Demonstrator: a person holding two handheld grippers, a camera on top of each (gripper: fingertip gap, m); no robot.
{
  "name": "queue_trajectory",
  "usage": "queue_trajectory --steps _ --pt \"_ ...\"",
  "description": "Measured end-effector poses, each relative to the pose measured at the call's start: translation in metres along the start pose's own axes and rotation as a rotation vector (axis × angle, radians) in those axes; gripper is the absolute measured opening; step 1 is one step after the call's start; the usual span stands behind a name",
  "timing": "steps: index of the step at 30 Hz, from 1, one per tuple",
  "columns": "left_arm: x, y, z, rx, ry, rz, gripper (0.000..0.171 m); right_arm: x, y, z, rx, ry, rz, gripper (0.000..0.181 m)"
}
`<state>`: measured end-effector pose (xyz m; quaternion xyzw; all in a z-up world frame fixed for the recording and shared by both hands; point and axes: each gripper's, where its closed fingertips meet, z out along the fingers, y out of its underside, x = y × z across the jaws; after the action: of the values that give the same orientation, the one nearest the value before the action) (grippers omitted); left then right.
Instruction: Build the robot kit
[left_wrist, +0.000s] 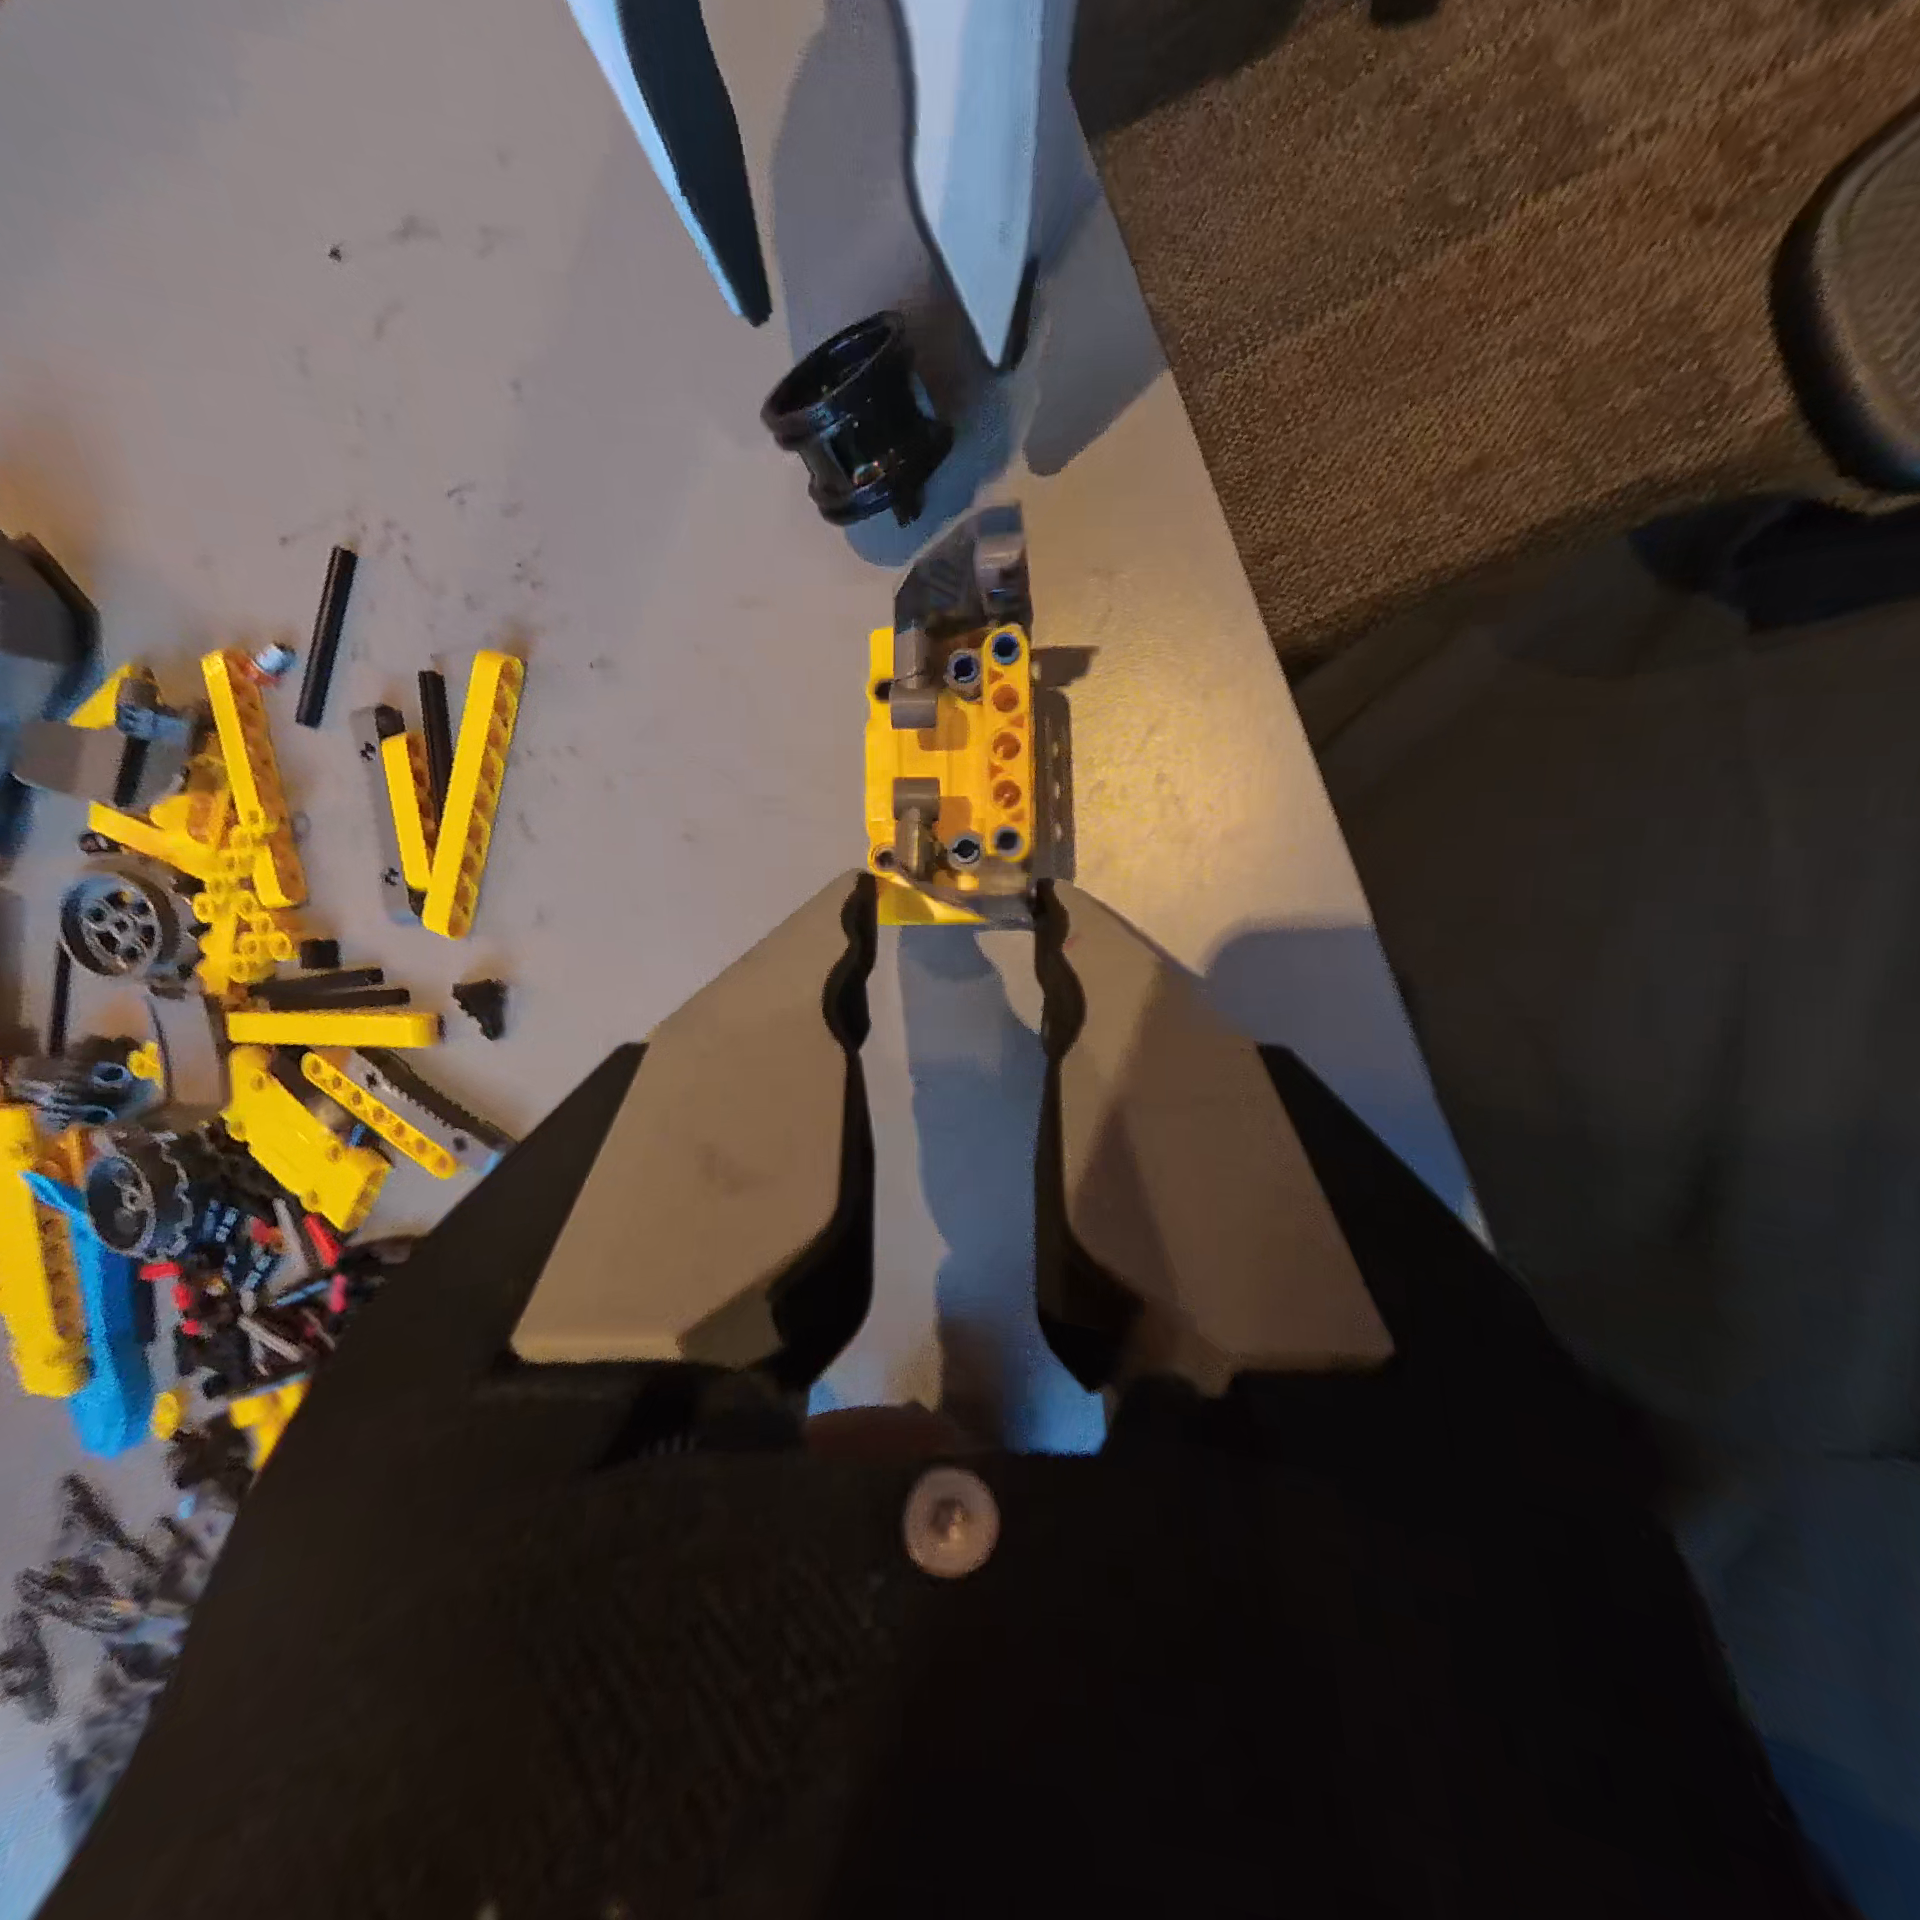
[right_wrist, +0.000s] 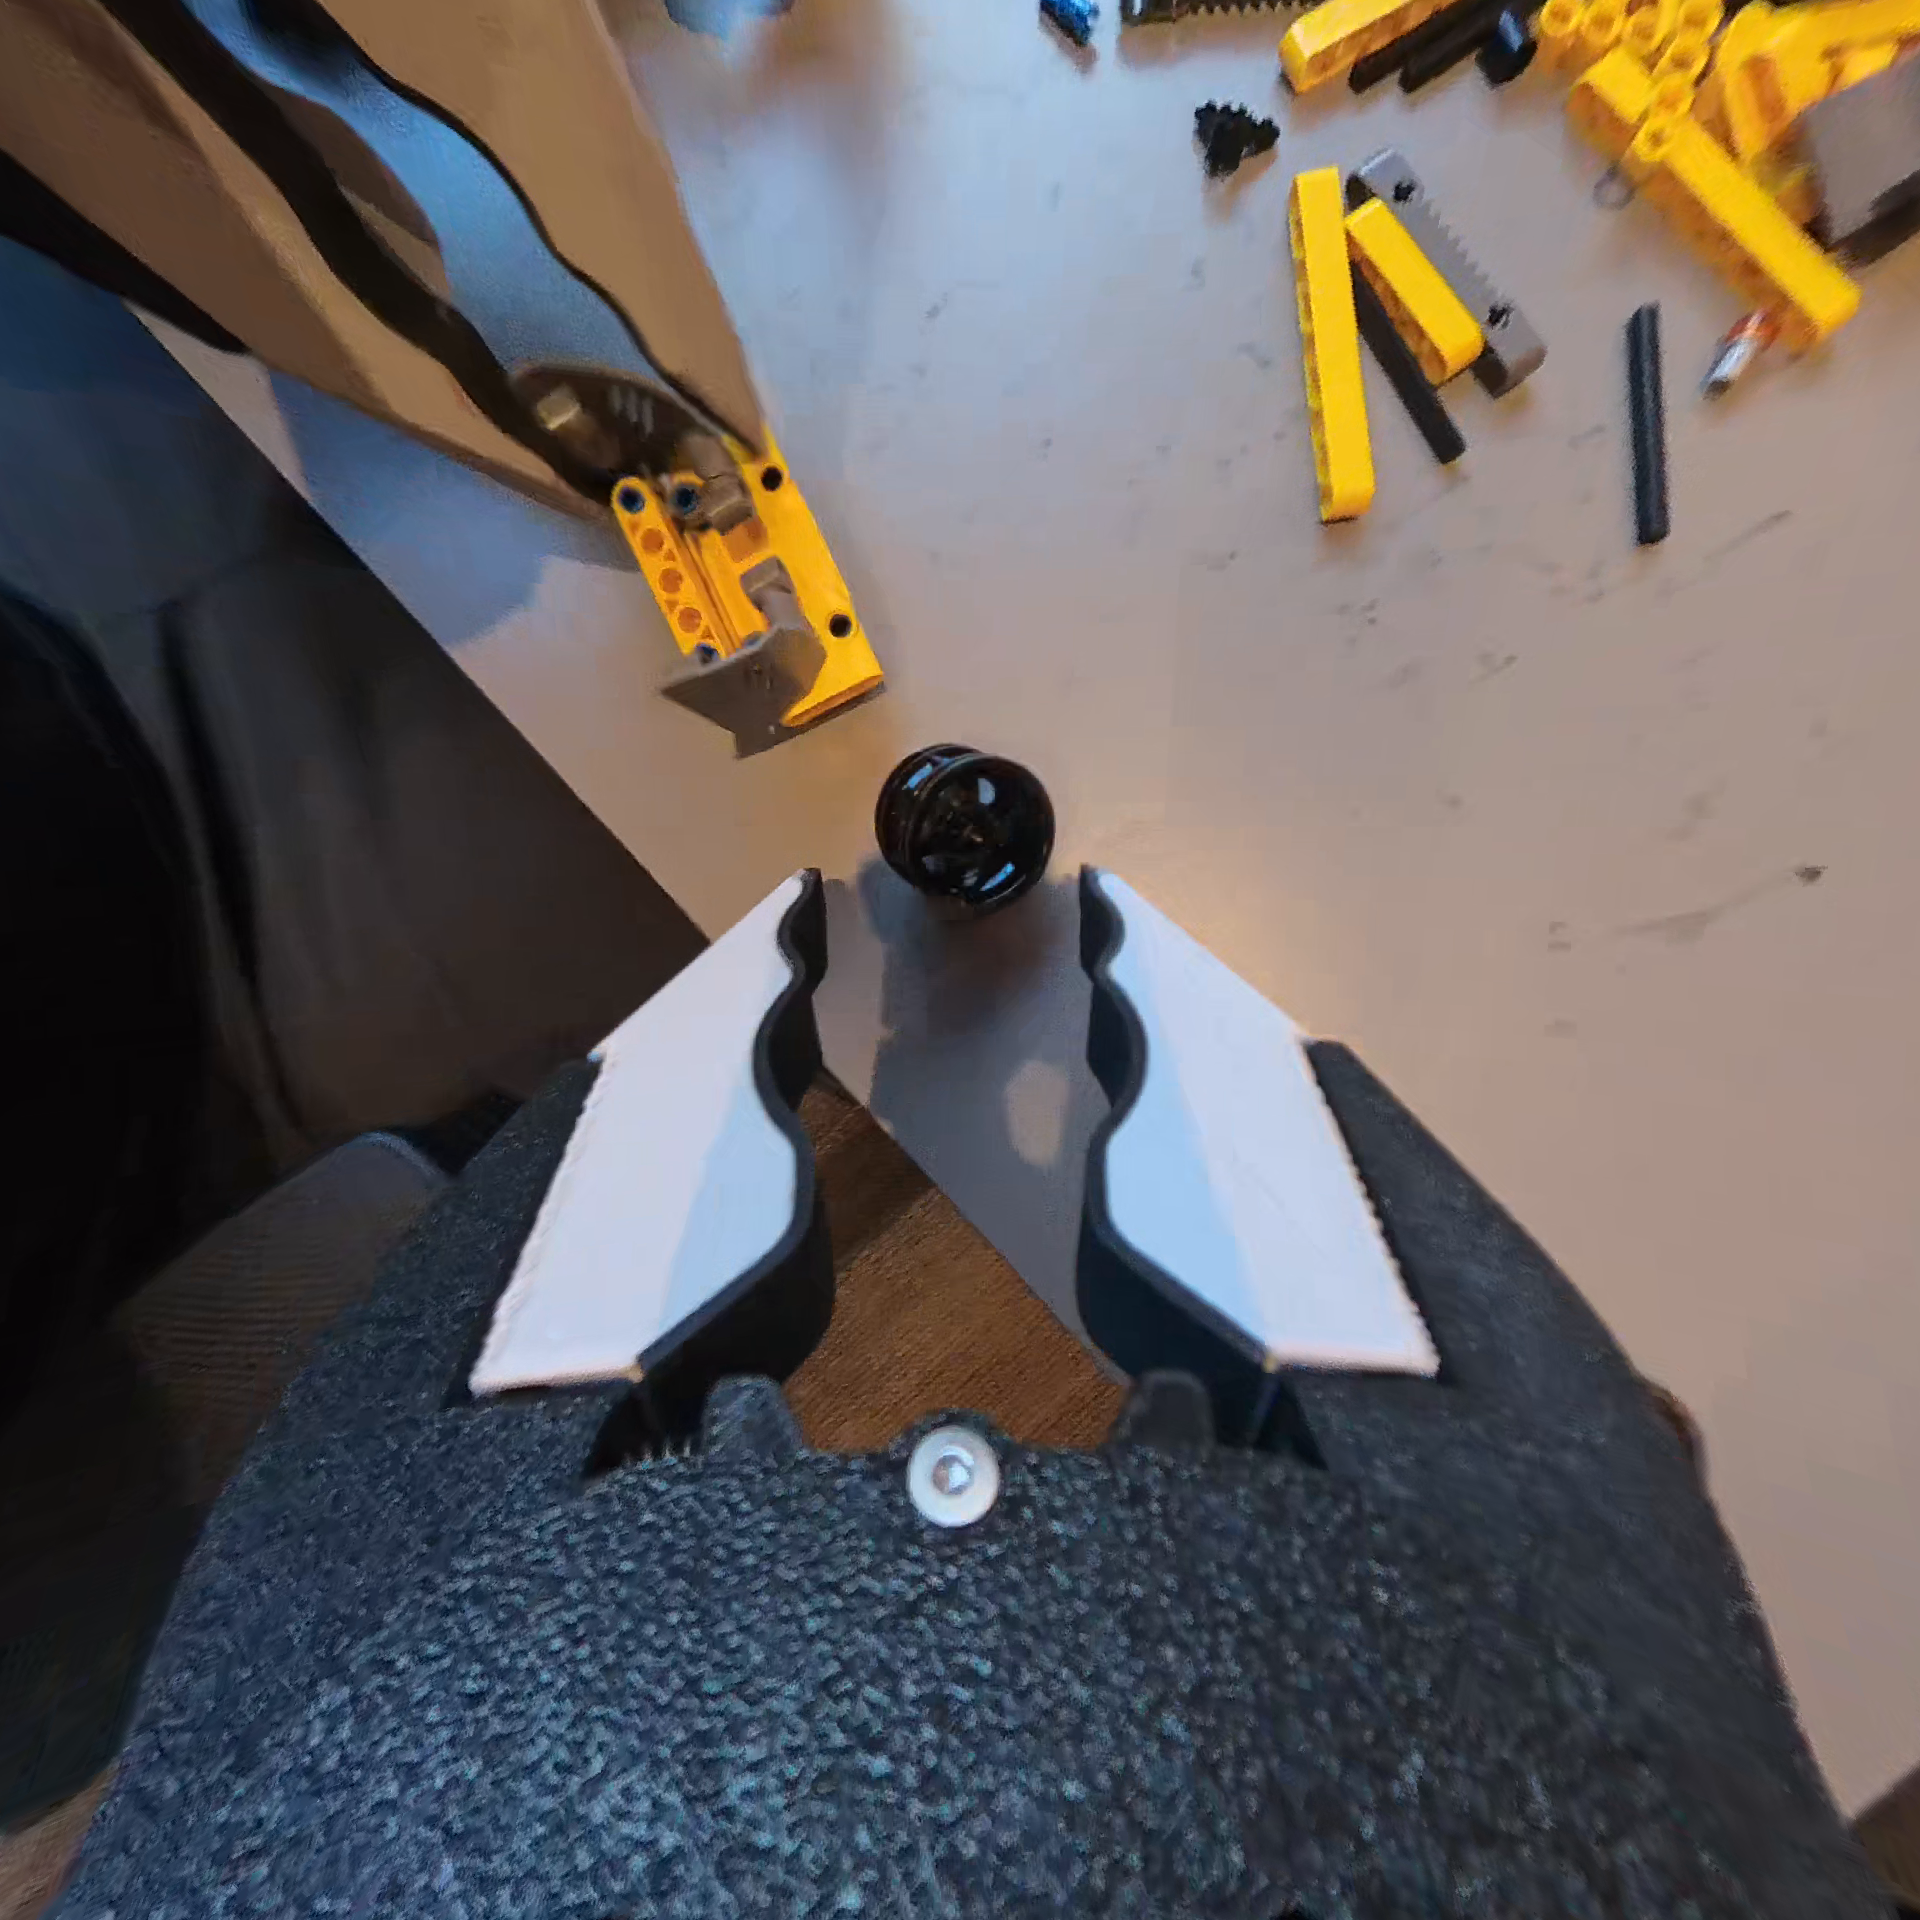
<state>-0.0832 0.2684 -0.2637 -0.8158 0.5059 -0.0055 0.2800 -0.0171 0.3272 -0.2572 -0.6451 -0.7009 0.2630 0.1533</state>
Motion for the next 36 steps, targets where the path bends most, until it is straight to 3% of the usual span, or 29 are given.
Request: queue_trajectory --steps 3,6,9,13,16,20,23,27,32,36 --pt "0.004 -0.005 -0.008 0.042 0.016 -0.086 0.021 0.003 -0.005 0.003 0.068 0.026 -0.074 0.049" --pt "0.008 -0.006 -0.008 0.069 0.032 -0.149 0.038 -0.002 -0.01 0.008 0.116 -0.051 -0.093 0.046" --pt "0.013 -0.001 -0.003 0.061 0.043 -0.174 0.051 -0.002 -0.01 0.011 0.117 -0.064 -0.111 0.028" --pt "0.015 0.0 0.006 0.06 0.025 -0.118 0.057 -0.002 -0.008 0.013 0.108 -0.058 -0.117 0.038" --pt "0.015 -0.005 0.007 0.078 0.011 -0.051 0.054 0.001 -0.008 0.012 0.117 -0.063 -0.084 0.042" --pt "0.013 -0.001 0.007 0.048 -0.019 0.024 0.031 0.0 -0.007 0.008 0.139 -0.068 -0.093 0.029" --pt "0.017 -0.003 0.008 0.061 0.006 0.001 0.024 0.003 -0.006 0.01 0.148 -0.048 -0.076 0.037" --pt "0.014 -0.003 0.007 0.074 0.006 -0.046 0.04 0.003 -0.003 0.011 0.158 -0.025 -0.082 0.038" --pt "0.011 0.002 0.003 0.065 -0.021 0.006 0.052 0.006 -0.002 0.005 0.224 -0.018 -0.063 0.046" --pt "0.01 0.001 0.002 0.066 -0.024 0.002 0.054 0.007 -0.003 -0.003 0.278 0.004 -0.065 0.054"
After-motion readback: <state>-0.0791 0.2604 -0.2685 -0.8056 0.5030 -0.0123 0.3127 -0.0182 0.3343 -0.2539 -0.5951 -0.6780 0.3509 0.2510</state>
